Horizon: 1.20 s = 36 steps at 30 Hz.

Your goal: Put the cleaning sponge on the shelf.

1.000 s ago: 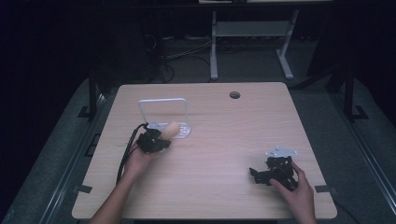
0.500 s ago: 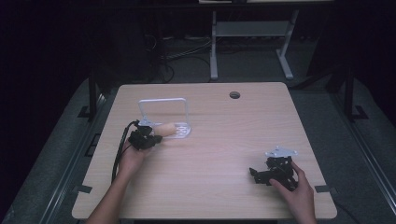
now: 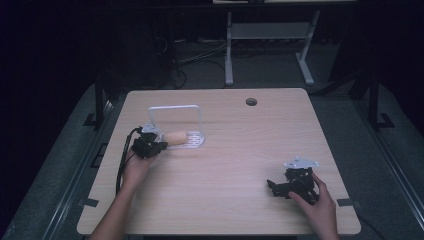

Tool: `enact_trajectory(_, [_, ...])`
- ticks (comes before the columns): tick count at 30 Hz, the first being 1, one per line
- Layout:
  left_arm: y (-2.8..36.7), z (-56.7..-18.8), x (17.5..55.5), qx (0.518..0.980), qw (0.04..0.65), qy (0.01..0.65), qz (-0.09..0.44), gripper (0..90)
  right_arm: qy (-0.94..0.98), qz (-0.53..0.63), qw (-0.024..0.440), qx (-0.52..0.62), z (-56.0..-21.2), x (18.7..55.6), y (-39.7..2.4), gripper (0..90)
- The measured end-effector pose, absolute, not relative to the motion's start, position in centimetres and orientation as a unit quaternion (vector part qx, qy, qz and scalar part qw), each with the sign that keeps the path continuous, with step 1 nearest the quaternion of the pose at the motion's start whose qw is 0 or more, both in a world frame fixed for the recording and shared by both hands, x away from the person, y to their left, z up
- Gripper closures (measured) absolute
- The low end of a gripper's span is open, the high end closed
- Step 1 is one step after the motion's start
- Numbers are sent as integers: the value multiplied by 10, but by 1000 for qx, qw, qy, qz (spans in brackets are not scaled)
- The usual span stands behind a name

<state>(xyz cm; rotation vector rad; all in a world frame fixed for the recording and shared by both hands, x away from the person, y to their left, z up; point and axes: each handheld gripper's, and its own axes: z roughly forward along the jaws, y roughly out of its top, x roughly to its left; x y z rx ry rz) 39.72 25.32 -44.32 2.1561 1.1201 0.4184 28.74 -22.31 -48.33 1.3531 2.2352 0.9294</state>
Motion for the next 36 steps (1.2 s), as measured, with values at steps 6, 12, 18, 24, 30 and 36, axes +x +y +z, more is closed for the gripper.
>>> enact_trajectory(6, [254, -442, 396, 825, 332, 428, 158, 898, 792, 330, 183, 480, -483, 287, -223, 0])
enact_trajectory(12, [254, -441, 390, 826, 335, 428, 148, 894, 792, 330, 183, 480, -483, 287, -223, 0])
enact_trajectory(18, [256, -438, 382, 826, 340, 427, 143, 887, 792, 329, 183, 480, -483, 287, -223, 0])
enact_trajectory(24, [254, -433, 372, 829, 343, 418, 140, 828, 792, 329, 183, 480, -483, 287, -223, 0])
enact_trajectory(30, [254, -431, 361, 835, 339, 410, 141, 698, 792, 330, 183, 480, -483, 287, -223, 0])
enact_trajectory(36, [253, -433, 354, 839, 334, 408, 136, 458, 792, 330, 183, 480, -483, 287, -223, 0])
